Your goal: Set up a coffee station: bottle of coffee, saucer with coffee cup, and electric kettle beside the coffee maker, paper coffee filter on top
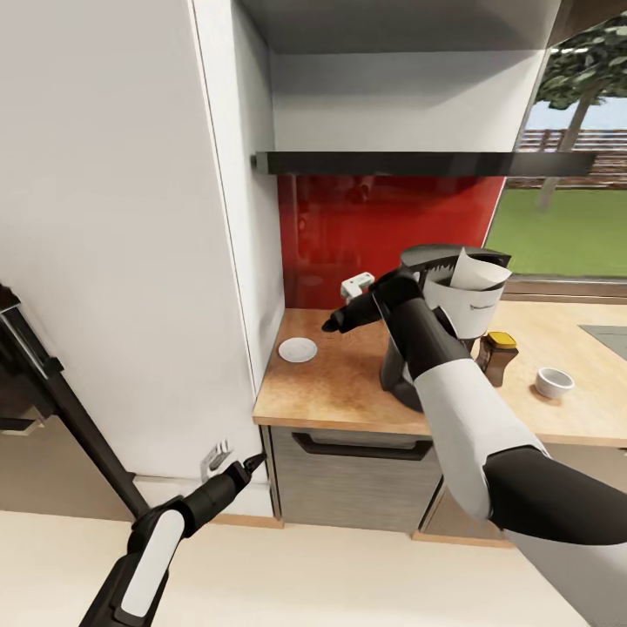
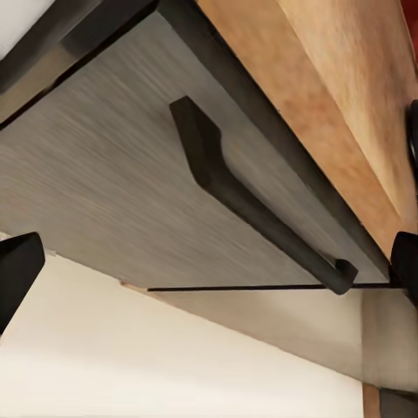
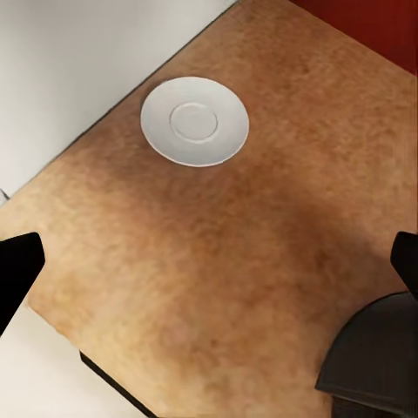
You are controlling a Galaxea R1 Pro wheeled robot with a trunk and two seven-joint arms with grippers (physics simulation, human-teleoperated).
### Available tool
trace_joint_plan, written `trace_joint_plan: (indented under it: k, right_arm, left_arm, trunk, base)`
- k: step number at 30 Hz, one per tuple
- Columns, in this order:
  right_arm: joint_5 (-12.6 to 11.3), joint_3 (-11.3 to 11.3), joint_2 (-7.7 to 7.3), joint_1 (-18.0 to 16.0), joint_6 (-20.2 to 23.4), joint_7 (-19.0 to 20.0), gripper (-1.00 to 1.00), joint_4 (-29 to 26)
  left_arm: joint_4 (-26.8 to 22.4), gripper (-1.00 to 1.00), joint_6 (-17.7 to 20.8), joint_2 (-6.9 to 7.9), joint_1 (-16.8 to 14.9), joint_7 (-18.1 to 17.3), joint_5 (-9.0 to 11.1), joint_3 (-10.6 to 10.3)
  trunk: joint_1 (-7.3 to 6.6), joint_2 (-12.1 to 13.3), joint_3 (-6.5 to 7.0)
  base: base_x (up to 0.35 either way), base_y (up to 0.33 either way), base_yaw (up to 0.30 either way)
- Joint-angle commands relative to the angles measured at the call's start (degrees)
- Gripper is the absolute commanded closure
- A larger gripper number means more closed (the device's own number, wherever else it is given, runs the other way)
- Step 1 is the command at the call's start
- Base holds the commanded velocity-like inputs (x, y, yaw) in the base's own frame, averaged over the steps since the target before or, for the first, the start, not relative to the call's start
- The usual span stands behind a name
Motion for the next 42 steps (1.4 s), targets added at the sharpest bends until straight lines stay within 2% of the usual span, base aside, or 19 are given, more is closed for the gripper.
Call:
trace_joint_plan:
  k: [1,8,16,22,32,40,42]
  right_arm:
    - [0.5,0.0,0.00,-0.3,0.1,0.5,-1.00,-0.1]
    - [0.4,0.1,0.00,-0.6,0.1,0.7,-1.00,-0.2]
    - [0.4,0.1,0.00,-0.6,0.1,0.8,-1.00,0.0]
    - [0.3,0.1,0.00,-0.6,0.0,1.1,-1.00,0.3]
    - [0.4,0.1,0.00,-0.6,0.1,8.2,-1.00,0.5]
    - [0.4,0.1,0.00,-0.6,0.0,9.3,-1.00,2.4]
    - [0.4,0.1,0.00,-0.6,0.0,9.3,-1.00,2.7]
  left_arm:
    - [0.0,-1.00,0.4,-0.07,0.1,-0.2,0.1,0.2]
    - [0.0,-1.00,0.4,-0.10,0.5,-0.2,0.1,0.2]
    - [0.0,-1.00,0.4,-0.15,0.5,-0.2,0.1,0.1]
    - [-0.3,-1.00,0.4,-0.15,0.5,-0.1,0.1,0.1]
    - [-0.7,-1.00,0.5,-0.18,0.5,-0.1,0.2,0.1]
    - [-0.2,-1.00,0.6,-0.69,0.6,-0.1,0.3,0.1]
    - [0.0,-1.00,0.5,-0.71,0.6,-0.1,1.6,0.2]
  trunk:
    - [0.02,-0.1,-0.09]
    - [0.02,-0.1,-0.09]
    - [0.02,-0.1,-0.09]
    - [0.02,-0.1,-0.09]
    - [0.02,-0.1,-0.09]
    - [0.02,-0.1,-0.09]
    - [0.02,-0.1,-0.09]
  base:
    - [0.000,0.000,0.000]
    - [0.039,0.000,0.000]
    - [0.271,0.000,0.000]
    - [0.099,0.000,0.000]
    - [0.009,0.000,0.000]
    - [0.021,0.000,0.000]
    - [0.143,0.000,0.000]
